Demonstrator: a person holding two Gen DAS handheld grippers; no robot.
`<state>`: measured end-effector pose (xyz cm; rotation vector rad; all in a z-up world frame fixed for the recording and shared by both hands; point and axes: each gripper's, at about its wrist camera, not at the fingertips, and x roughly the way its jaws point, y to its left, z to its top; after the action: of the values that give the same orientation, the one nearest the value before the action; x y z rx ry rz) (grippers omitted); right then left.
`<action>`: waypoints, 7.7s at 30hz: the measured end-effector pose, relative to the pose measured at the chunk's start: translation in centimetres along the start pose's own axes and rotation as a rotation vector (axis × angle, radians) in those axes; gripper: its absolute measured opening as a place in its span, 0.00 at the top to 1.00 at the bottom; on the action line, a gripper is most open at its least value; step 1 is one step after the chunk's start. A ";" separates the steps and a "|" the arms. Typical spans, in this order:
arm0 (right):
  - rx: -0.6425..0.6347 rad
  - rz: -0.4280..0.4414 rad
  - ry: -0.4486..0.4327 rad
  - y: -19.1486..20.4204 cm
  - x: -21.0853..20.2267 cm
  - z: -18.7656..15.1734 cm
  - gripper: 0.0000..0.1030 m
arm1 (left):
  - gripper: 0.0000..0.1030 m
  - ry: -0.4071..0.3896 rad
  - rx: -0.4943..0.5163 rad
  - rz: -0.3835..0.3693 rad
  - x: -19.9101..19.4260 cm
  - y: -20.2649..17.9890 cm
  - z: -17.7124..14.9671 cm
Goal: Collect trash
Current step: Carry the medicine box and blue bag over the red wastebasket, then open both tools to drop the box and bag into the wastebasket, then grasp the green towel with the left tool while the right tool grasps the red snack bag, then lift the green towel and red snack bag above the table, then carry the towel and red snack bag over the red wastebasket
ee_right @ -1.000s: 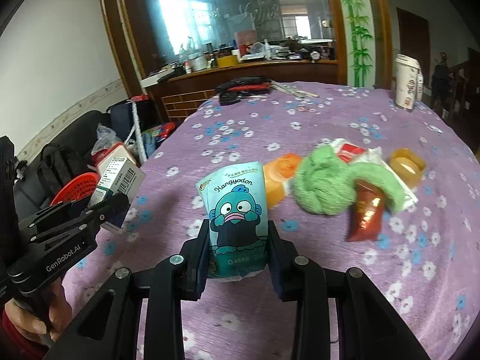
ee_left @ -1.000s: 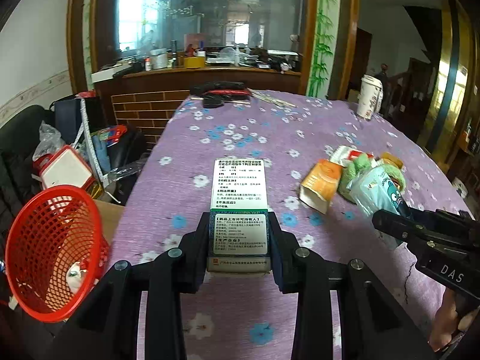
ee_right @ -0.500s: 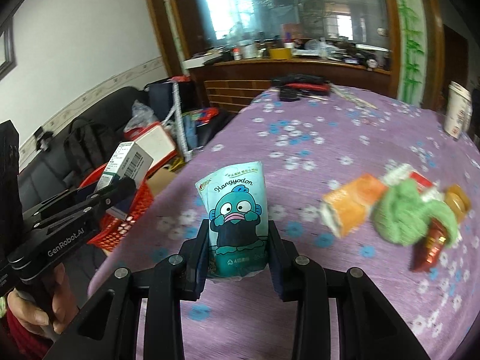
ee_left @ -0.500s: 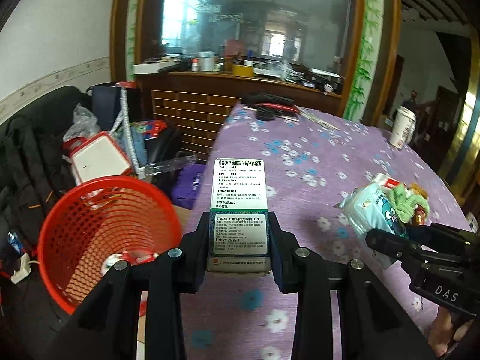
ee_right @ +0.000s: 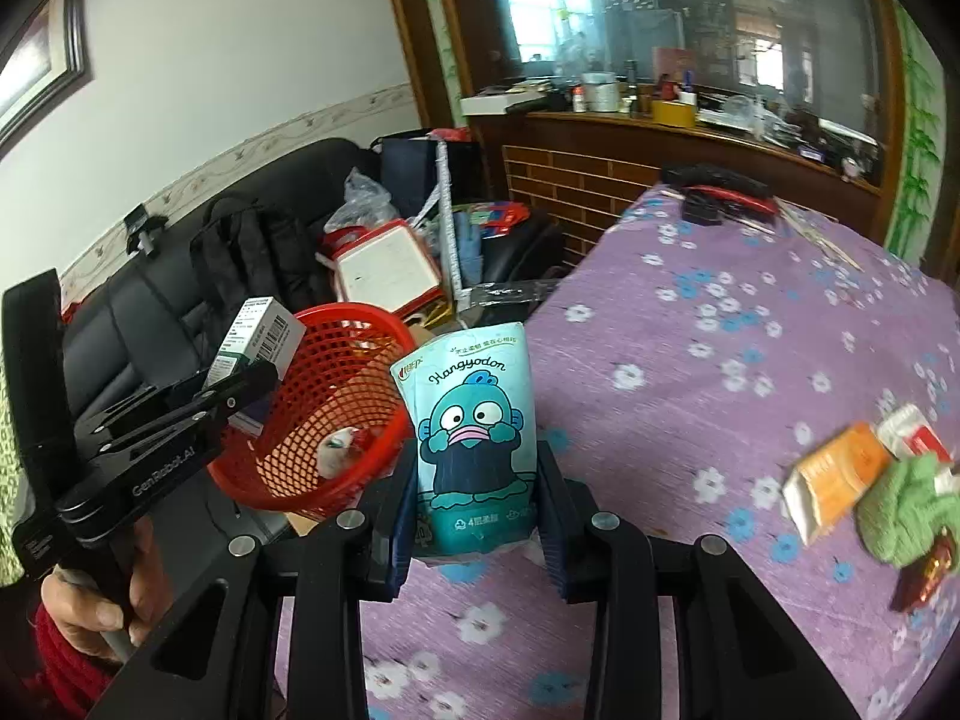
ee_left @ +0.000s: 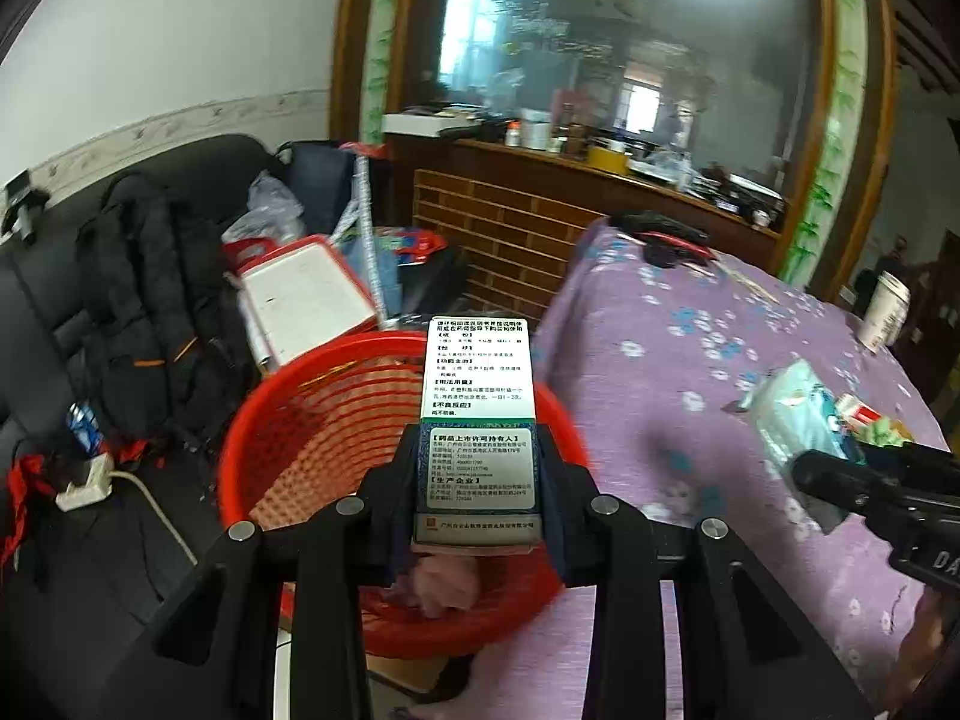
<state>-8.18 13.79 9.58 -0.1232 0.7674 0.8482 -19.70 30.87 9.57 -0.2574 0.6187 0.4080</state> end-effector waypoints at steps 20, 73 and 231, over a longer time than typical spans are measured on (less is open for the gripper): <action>-0.045 0.132 0.063 6.6 8.1 5.2 0.48 | 0.67 0.035 -0.079 0.048 1.8 5.5 -0.6; 0.450 -0.212 -0.015 -26.7 -8.2 -11.0 0.65 | 0.34 0.213 0.474 -0.402 3.5 -28.2 -3.9; -0.074 0.124 -0.008 2.2 0.0 2.6 0.66 | 0.82 -0.128 0.038 -0.019 -2.9 2.9 3.2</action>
<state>-8.27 16.31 11.90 -0.1384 0.7421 0.9950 -21.51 33.72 13.56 -0.1991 0.4977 0.3914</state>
